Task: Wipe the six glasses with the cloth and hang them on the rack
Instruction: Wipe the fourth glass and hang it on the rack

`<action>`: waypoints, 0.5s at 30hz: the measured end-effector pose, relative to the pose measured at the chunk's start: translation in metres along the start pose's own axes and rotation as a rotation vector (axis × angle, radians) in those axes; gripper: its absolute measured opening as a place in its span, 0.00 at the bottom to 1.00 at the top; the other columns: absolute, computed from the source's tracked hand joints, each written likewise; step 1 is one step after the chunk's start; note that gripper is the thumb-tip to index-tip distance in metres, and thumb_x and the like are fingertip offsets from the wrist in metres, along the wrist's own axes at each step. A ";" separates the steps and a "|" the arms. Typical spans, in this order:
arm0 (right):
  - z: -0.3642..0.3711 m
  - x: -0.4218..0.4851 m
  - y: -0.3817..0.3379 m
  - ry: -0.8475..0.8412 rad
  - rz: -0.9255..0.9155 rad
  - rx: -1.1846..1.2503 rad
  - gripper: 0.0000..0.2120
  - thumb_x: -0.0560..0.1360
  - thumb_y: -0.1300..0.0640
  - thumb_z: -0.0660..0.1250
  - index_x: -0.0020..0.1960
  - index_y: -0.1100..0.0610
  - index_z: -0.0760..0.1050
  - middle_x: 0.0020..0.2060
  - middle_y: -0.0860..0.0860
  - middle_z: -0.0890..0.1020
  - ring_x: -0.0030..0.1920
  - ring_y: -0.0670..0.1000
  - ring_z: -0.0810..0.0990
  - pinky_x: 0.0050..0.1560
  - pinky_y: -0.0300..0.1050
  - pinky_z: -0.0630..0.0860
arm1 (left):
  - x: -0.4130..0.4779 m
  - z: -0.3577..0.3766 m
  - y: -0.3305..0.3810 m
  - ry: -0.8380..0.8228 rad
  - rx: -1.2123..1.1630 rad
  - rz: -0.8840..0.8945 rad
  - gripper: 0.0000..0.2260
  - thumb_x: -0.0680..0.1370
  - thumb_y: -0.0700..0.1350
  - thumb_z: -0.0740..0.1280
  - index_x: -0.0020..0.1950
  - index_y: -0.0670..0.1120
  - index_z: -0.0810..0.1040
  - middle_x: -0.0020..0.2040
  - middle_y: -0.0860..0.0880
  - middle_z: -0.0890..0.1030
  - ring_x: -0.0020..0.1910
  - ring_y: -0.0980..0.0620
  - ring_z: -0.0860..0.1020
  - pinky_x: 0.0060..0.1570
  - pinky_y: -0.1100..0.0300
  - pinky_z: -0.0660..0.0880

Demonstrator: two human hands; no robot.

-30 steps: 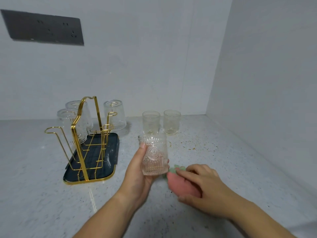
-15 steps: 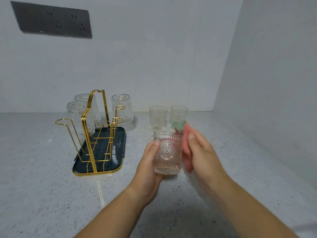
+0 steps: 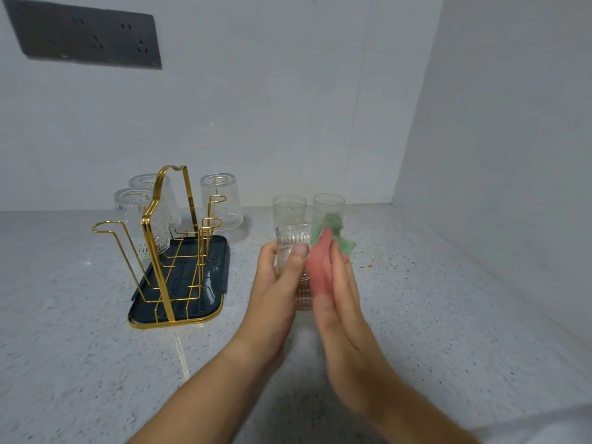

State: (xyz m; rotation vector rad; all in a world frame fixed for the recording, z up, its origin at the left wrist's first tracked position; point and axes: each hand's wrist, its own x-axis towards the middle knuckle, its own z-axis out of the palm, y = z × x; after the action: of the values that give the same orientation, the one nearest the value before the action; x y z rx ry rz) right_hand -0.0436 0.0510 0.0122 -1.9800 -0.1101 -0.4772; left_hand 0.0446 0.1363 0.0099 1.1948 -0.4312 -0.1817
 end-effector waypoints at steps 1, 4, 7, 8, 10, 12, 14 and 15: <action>-0.005 0.005 -0.006 0.023 0.008 0.027 0.26 0.84 0.40 0.46 0.79 0.32 0.40 0.76 0.22 0.43 0.78 0.30 0.39 0.82 0.48 0.43 | -0.004 0.002 0.002 -0.016 -0.005 -0.009 0.26 0.74 0.62 0.67 0.64 0.46 0.77 0.55 0.50 0.88 0.57 0.49 0.86 0.59 0.47 0.80; -0.022 0.027 -0.018 0.091 0.062 0.224 0.26 0.83 0.41 0.48 0.79 0.32 0.47 0.72 0.24 0.61 0.69 0.23 0.63 0.72 0.31 0.66 | -0.014 0.010 0.007 -0.063 -0.061 -0.094 0.22 0.81 0.58 0.64 0.70 0.48 0.78 0.64 0.44 0.85 0.64 0.43 0.83 0.66 0.40 0.78; -0.023 0.024 -0.017 0.094 0.065 0.279 0.24 0.85 0.45 0.48 0.80 0.34 0.50 0.74 0.33 0.65 0.62 0.22 0.70 0.57 0.22 0.71 | -0.018 0.012 0.014 -0.087 -0.137 -0.167 0.21 0.84 0.57 0.61 0.72 0.48 0.77 0.67 0.44 0.83 0.67 0.43 0.82 0.67 0.41 0.77; -0.017 0.016 -0.015 0.075 0.038 0.249 0.24 0.86 0.46 0.47 0.79 0.33 0.48 0.78 0.35 0.62 0.69 0.26 0.67 0.66 0.27 0.69 | -0.017 0.011 0.017 -0.064 -0.150 -0.178 0.23 0.83 0.59 0.62 0.73 0.47 0.77 0.67 0.43 0.83 0.66 0.43 0.82 0.67 0.41 0.77; -0.002 -0.002 -0.009 0.038 -0.034 0.131 0.24 0.86 0.46 0.46 0.80 0.34 0.43 0.81 0.32 0.51 0.79 0.34 0.53 0.80 0.43 0.55 | -0.016 0.007 0.021 -0.002 -0.126 -0.159 0.31 0.79 0.65 0.66 0.73 0.45 0.74 0.65 0.43 0.84 0.64 0.44 0.83 0.66 0.41 0.78; 0.006 -0.012 -0.003 0.033 -0.042 0.088 0.26 0.85 0.44 0.47 0.81 0.38 0.43 0.81 0.32 0.48 0.80 0.35 0.46 0.82 0.49 0.49 | -0.021 0.006 0.024 0.042 -0.102 -0.133 0.35 0.75 0.68 0.71 0.72 0.44 0.72 0.60 0.45 0.86 0.58 0.46 0.86 0.60 0.45 0.82; 0.002 -0.009 -0.006 0.047 -0.018 0.086 0.26 0.85 0.43 0.47 0.81 0.38 0.45 0.81 0.33 0.50 0.80 0.35 0.49 0.83 0.49 0.51 | -0.029 0.007 0.023 0.066 -0.117 -0.155 0.35 0.72 0.64 0.73 0.69 0.42 0.71 0.56 0.44 0.87 0.54 0.46 0.87 0.56 0.47 0.84; -0.002 -0.003 -0.011 0.068 0.007 0.104 0.25 0.85 0.42 0.46 0.81 0.36 0.46 0.81 0.34 0.54 0.80 0.36 0.53 0.82 0.48 0.54 | -0.033 0.008 0.023 0.054 -0.132 -0.180 0.35 0.73 0.63 0.73 0.70 0.41 0.72 0.58 0.42 0.86 0.56 0.45 0.86 0.58 0.45 0.83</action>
State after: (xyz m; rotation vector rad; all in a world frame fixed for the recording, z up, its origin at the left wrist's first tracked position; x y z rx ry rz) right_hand -0.0498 0.0544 0.0213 -1.8597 -0.0841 -0.5237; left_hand 0.0091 0.1496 0.0257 1.1060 -0.2605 -0.3276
